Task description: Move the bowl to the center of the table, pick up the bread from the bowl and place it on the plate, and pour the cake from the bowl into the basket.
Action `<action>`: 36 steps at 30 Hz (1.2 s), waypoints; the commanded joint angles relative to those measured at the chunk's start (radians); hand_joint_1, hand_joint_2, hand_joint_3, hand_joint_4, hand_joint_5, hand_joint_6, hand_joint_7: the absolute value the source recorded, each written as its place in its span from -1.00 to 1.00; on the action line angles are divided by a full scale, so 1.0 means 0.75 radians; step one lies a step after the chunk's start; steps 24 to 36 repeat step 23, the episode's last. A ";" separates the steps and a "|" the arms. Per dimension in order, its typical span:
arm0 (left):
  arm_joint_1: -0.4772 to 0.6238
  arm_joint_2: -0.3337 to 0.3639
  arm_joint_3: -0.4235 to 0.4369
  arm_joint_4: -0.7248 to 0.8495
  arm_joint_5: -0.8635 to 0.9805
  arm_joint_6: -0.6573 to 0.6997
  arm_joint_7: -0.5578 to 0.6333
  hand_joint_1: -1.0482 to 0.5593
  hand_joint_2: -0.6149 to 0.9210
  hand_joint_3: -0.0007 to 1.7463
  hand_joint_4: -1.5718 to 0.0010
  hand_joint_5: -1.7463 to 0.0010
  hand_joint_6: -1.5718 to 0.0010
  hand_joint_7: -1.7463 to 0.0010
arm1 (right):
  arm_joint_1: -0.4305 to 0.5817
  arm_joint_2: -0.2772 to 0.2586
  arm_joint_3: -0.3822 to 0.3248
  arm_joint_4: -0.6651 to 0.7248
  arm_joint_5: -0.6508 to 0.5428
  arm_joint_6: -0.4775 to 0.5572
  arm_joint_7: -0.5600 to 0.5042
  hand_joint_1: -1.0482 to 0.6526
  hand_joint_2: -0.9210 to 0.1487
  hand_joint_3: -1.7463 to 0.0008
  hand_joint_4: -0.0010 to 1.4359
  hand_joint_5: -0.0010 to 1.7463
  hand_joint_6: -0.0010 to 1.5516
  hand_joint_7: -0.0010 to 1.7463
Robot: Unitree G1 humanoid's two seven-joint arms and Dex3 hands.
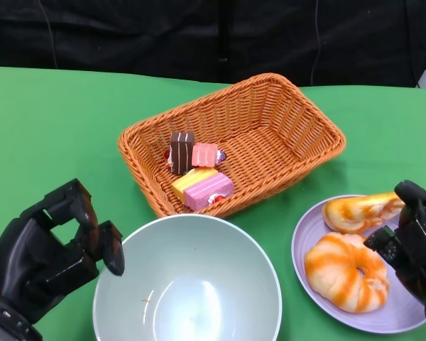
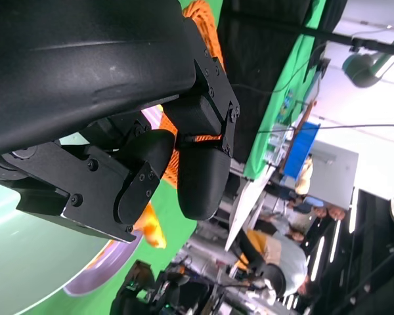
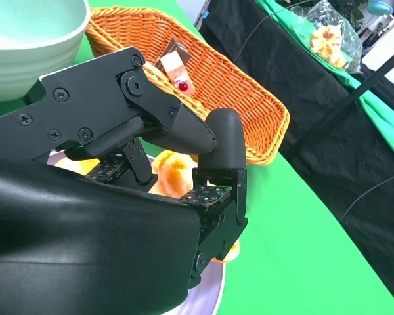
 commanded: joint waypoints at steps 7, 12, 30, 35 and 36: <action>-0.007 0.116 0.062 0.139 -0.165 0.103 -0.177 0.20 0.51 0.70 -0.28 -1.00 -0.08 -1.00 | 0.045 -0.031 0.023 -0.029 0.005 -0.029 0.077 0.14 -0.76 -0.08 0.18 1.00 -0.16 0.90; -0.012 0.128 0.076 0.149 -0.206 0.135 -0.178 0.22 0.52 0.72 -0.27 -1.00 -0.08 -1.00 | 0.064 -0.052 0.042 -0.027 0.002 -0.050 0.157 0.14 -0.76 -0.13 0.16 1.00 -0.19 0.94; 0.014 0.138 0.145 0.113 -0.406 0.300 -0.154 0.11 0.59 0.67 -0.24 -1.00 -0.06 -1.00 | 0.254 -0.213 0.296 -0.074 -0.159 -0.346 0.689 0.13 -0.43 -0.29 0.20 1.00 -0.07 0.88; 0.014 0.138 0.145 0.113 -0.406 0.300 -0.154 0.11 0.59 0.67 -0.24 -1.00 -0.06 -1.00 | 0.254 -0.213 0.296 -0.074 -0.159 -0.346 0.689 0.13 -0.43 -0.29 0.20 1.00 -0.07 0.88; 0.014 0.138 0.145 0.113 -0.406 0.300 -0.154 0.11 0.59 0.67 -0.24 -1.00 -0.06 -1.00 | 0.254 -0.213 0.296 -0.074 -0.159 -0.346 0.689 0.13 -0.43 -0.29 0.20 1.00 -0.07 0.88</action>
